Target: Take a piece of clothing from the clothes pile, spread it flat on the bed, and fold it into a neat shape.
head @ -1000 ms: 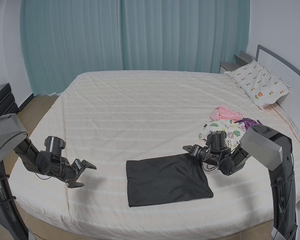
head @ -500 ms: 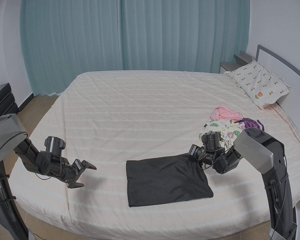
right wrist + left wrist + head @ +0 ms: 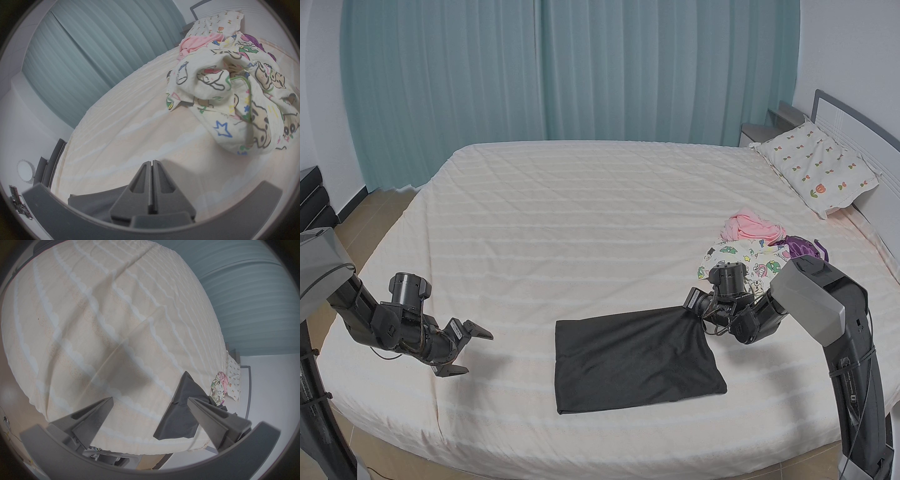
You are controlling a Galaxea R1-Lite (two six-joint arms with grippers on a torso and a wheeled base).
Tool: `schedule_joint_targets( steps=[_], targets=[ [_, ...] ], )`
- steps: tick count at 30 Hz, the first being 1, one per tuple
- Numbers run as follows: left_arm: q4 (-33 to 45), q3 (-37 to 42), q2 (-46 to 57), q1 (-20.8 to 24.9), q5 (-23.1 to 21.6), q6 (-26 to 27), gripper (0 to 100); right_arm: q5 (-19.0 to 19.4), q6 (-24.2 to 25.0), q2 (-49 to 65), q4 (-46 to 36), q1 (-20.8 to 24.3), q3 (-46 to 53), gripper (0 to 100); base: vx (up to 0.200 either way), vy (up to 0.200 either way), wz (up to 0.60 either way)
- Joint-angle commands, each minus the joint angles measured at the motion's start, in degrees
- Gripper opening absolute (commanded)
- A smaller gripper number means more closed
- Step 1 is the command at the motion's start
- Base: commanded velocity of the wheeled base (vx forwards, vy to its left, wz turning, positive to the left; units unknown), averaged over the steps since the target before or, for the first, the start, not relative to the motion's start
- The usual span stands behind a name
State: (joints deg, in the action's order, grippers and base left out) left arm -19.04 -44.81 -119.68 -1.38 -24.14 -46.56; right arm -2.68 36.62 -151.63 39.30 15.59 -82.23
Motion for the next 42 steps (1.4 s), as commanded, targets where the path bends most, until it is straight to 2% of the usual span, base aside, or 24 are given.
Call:
schedule_joint_targets(
  steps=[1,8,9,14,21,25,26,27,29,30,31,32,36,42],
  targets=[
    [0.0,0.0,0.1,0.0,0.0,0.0,100,-1.0,0.0,-0.8,-0.6,-0.7,-1.4,0,0.000,0.000,0.00],
    [0.0,0.0,0.0,0.0,0.1,0.0,100,-1.3,1.5,-1.5,-2.7,-0.7,-2.9,0,0.000,0.000,0.00],
    [0.0,0.0,0.0,0.0,0.1,0.0,100,-1.3,1.6,-1.5,-2.7,-0.7,-2.9,100,0.000,0.000,0.00],
    [0.0,0.0,0.0,0.0,0.1,0.0,100,-1.2,1.7,0.5,-2.1,-0.7,-0.8,100,0.000,0.000,0.00],
    [0.0,0.0,0.0,0.0,0.0,0.1,100,1.5,1.1,6.0,-0.9,-2.5,6.7,100,0.000,0.000,0.00],
    [0.0,0.4,0.1,0.1,0.1,0.2,100,3.1,1.7,10.9,4.5,-3.4,17.7,100,0.000,0.000,0.00],
    [0.0,0.4,0.1,0.1,0.1,0.2,100,3.1,1.7,10.9,4.5,-3.4,17.7,100,0.000,0.000,0.00],
    [-0.2,0.8,0.2,0.2,0.1,0.4,100,4.1,1.9,14.1,7.4,-2.9,25.1,100,0.000,0.000,0.00],
    [-0.5,0.7,0.2,0.2,0.1,0.5,100,4.4,2.1,15.4,8.9,-2.7,28.6,100,0.000,0.000,0.00],
    [-2.6,0.8,0.1,0.8,1.2,0.5,100,4.6,3.7,18.1,13.6,-1.8,36.8,100,0.000,0.000,0.00],
    [-2.8,0.8,0.0,0.9,1.4,0.4,100,4.6,3.9,18.3,14.0,-1.7,37.3,100,0.000,0.000,0.00],
    [-4.8,1.0,-0.1,2.4,3.8,0.1,100,4.5,6.3,20.1,19.5,-1.5,43.5,100,0.000,0.000,0.00],
    [-7.1,1.4,-0.1,10.0,10.3,0.3,100,4.7,10.2,21.4,31.9,-2.0,54.7,100,0.000,0.000,0.00],
    [-9.5,-4.9,-5.7,19.0,11.6,0.6,100,4.8,10.3,16.1,42.4,-1.6,60.9,100,0.000,0.000,0.00]
  ],
)
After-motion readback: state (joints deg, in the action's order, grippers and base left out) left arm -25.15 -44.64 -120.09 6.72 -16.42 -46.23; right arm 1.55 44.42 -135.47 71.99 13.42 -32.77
